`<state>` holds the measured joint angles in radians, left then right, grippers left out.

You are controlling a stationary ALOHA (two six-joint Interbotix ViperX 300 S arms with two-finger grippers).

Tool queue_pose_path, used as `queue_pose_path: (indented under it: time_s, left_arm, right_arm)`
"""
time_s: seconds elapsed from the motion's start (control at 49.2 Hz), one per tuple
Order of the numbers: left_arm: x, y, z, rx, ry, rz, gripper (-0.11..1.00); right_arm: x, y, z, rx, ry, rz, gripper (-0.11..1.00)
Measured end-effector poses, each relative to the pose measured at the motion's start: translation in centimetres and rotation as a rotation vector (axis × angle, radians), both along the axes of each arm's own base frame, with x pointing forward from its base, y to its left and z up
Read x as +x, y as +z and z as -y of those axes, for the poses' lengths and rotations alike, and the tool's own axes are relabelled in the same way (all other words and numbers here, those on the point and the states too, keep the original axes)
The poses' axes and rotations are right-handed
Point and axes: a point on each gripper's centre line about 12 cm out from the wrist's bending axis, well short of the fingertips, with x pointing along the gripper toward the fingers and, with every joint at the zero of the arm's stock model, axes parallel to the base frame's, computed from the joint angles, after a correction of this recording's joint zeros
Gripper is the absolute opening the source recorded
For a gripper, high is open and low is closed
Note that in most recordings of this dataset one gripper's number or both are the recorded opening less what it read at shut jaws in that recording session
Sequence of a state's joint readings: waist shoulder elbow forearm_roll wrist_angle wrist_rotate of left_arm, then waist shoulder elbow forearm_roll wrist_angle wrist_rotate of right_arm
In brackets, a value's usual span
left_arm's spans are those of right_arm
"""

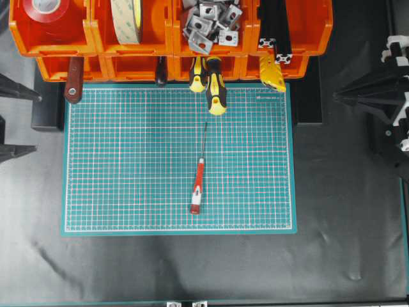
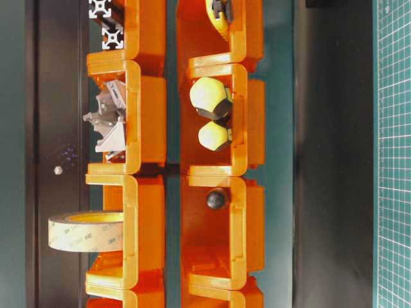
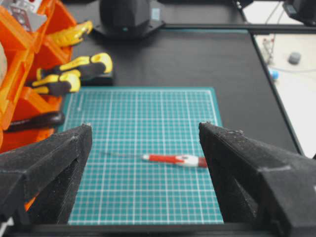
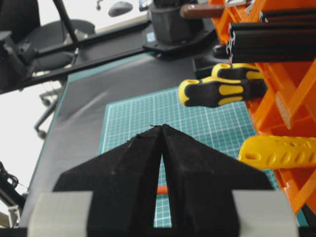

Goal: Pick red screwdriver from container rack with left arm.

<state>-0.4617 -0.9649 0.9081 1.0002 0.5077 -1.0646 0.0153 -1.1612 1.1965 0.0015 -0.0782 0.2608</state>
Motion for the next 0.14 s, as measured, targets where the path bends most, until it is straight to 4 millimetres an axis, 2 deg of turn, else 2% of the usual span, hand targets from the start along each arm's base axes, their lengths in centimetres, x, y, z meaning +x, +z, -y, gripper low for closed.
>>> queue_pose_path:
  time_s: [0.142]
  left_arm:
    - [-0.08, 0.03, -0.07, -0.001, 0.002, 0.003, 0.84]
  right_arm:
    - [-0.01, 0.12, 0.0, 0.002, 0.0, 0.009, 0.0]
